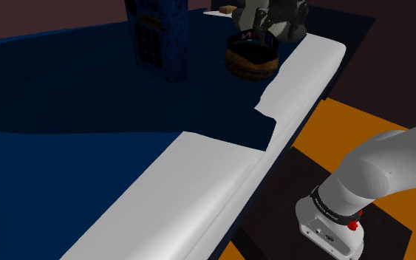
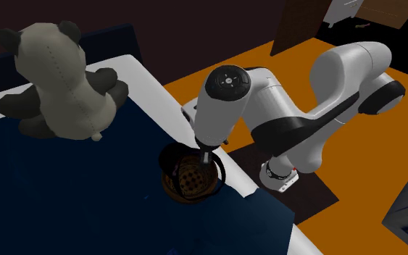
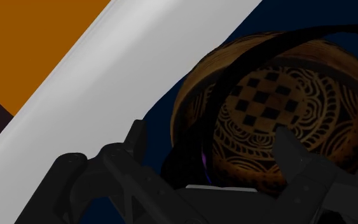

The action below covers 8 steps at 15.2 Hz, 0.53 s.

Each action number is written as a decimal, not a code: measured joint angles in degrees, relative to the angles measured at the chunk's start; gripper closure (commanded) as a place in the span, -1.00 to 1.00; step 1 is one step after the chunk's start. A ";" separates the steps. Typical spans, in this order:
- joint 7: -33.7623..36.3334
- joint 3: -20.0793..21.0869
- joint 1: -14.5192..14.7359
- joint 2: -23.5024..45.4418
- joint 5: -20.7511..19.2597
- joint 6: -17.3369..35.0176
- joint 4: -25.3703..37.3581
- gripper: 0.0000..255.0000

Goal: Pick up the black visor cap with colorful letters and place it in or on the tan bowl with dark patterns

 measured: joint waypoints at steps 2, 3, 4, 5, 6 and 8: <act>-0.19 0.45 0.00 0.96 0.05 -3.33 4.31 -1.00; -0.02 0.83 0.05 1.69 0.08 -4.72 6.36 -1.00; -0.06 0.96 0.06 1.91 0.09 -5.58 7.41 -1.00; -0.05 1.05 0.07 2.02 0.10 -6.08 7.99 -1.00; -0.04 1.09 0.08 2.03 0.11 -6.27 8.17 -1.00; -0.04 1.11 0.09 2.03 0.11 -6.42 8.30 -1.00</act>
